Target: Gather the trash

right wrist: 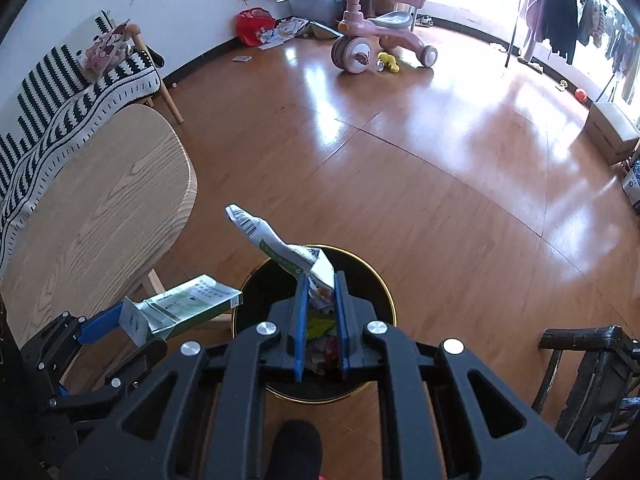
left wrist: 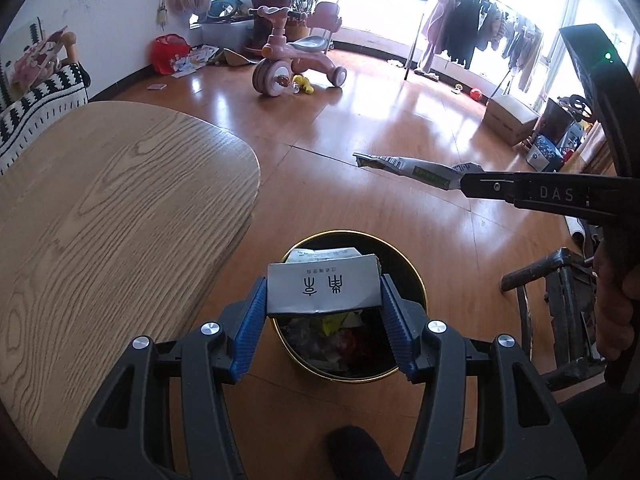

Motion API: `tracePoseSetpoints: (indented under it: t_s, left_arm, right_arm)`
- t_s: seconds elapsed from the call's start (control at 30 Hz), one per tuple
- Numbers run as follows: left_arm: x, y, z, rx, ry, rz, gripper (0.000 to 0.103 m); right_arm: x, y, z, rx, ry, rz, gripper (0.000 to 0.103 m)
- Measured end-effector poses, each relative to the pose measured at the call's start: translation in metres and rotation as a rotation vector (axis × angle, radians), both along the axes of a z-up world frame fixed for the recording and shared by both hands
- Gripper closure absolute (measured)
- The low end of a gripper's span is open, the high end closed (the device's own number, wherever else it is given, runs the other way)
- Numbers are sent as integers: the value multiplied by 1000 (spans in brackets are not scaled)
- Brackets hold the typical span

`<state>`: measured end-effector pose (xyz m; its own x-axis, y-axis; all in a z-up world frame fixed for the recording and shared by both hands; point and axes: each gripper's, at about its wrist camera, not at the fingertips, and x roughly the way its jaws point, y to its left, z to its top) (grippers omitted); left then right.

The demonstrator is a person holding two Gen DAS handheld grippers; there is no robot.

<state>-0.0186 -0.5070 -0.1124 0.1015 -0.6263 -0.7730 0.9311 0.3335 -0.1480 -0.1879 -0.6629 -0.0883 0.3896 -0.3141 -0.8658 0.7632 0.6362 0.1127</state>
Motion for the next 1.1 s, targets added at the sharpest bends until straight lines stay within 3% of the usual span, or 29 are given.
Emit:
tracePoseSetpoints:
  t_s: [0.33, 0.37, 0.4, 0.43, 0.47, 0.73, 0.87, 0.93, 1.1]
  left_arm:
    - [-7, -5, -3, -8, 10, -29, 49]
    - [-8, -7, -4, -7, 10, -33, 48]
    - [-9, -9, -4, -7, 10, -34, 45]
    - [-10, -10, -5, -9, 14, -31, 28]
    - [-11, -13, -4, -15, 13, -24, 24]
    - [-11, -15, -3, -39, 45, -6, 23]
    - [-4, 3, 10, -44, 19, 19, 17]
    - [7, 21, 21, -52, 3, 62, 12]
    - [63, 106, 57, -71, -42, 283, 10]
  right_arm:
    - [2, -5, -3, 4, 18, -9, 90]
    - [3, -6, -4, 5, 27, -9, 83]
    - [3, -6, -4, -1, 40, -21, 54]
    - [3, -6, -4, -7, 40, -26, 40]
    - [2, -5, -1, -22, 23, -28, 26]
    - [11, 2, 0, -46, 19, -3, 26]
    - [27, 12, 8, -62, -12, 27, 25]
    - [39, 21, 16, -78, -38, 49, 20]
    - [84, 65, 40, -104, -150, 158, 17]
